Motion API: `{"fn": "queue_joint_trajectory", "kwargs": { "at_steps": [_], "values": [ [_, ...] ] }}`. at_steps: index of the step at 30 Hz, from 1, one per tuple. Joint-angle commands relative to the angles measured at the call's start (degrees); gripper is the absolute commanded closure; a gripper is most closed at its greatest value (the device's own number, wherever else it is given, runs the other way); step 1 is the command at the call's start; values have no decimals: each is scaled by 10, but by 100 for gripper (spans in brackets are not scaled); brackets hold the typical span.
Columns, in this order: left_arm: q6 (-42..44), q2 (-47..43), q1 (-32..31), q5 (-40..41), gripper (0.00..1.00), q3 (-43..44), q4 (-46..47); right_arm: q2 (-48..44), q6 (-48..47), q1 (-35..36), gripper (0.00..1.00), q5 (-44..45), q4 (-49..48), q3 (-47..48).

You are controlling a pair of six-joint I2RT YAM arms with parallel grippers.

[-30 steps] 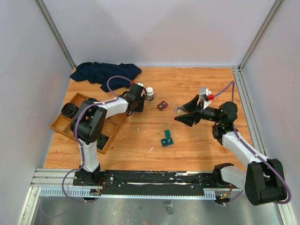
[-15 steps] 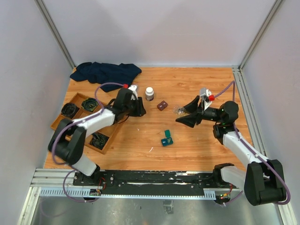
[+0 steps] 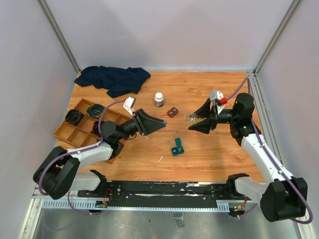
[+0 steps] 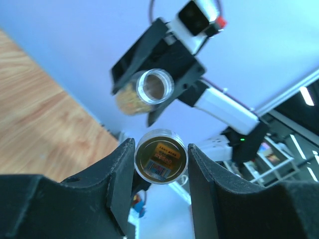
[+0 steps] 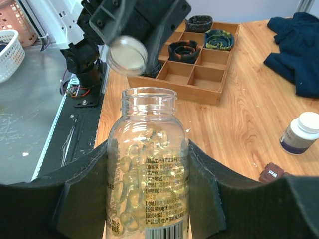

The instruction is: Sort the pills into containers

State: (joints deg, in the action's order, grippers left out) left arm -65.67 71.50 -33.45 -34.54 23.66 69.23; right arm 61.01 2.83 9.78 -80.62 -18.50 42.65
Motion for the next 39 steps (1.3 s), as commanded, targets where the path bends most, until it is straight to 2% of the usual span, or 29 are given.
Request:
{"fn": "queue_joint_trajectory", "kwargs": {
  "at_steps": [1,6,15,39],
  "values": [
    [-105,42,-16,-5,89,4,210,-12,-92,13,99,-15,115,19],
    [-72,64,-35,12,89,19,169,-13,-109,22,99,-4,134,22],
    [37,26,-62,64,89,43,-8,-2,-149,55,99,3,174,30],
    [53,20,-87,90,89,46,-40,6,-186,80,99,19,208,35]
  ]
}}
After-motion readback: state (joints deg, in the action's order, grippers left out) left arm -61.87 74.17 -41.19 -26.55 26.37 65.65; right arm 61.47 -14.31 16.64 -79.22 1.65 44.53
